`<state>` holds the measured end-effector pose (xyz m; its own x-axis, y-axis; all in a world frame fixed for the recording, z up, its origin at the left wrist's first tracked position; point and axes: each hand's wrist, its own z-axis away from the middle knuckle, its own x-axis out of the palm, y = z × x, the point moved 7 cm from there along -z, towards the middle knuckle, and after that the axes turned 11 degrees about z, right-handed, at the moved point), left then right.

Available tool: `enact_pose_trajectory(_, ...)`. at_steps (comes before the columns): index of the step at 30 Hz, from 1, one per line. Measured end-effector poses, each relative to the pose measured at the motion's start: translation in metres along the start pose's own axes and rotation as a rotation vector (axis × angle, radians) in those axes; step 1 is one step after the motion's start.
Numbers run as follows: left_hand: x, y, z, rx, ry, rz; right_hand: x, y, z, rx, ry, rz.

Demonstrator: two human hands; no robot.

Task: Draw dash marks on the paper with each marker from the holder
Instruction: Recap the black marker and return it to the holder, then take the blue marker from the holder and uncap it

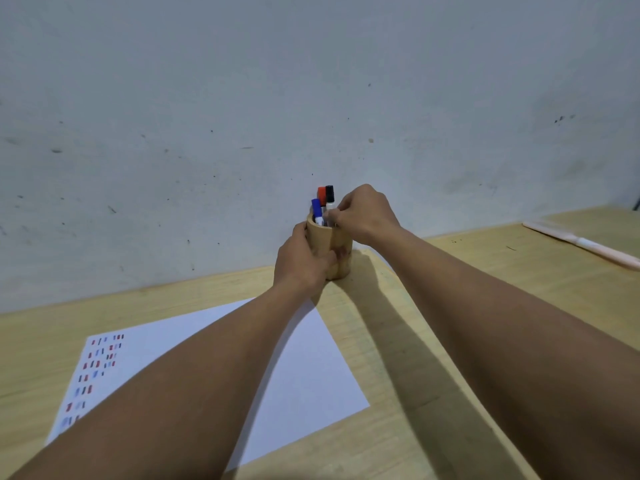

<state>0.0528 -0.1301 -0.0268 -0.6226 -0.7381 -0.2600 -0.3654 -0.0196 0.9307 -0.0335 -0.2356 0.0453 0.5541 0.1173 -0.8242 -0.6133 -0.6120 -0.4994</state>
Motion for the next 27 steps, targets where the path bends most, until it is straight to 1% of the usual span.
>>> enact_pose_trajectory(6,0.0,-0.001,0.0,0.014,-0.006,0.03,-0.003,-0.004,-0.001,-0.022,0.073,0.022)
enact_pose_trajectory(14,-0.002,-0.006,-0.002,-0.009,-0.008,0.033,0.006,-0.012,-0.005,0.008,-0.004,0.057)
enact_pose_trajectory(23,-0.005,-0.008,-0.001,-0.011,0.011,0.056,0.009,-0.023,-0.006,0.005,-0.015,0.223)
enact_pose_trajectory(27,-0.006,-0.005,0.003,-0.021,0.009,0.098,0.011,-0.021,-0.008,0.019,-0.011,0.203)
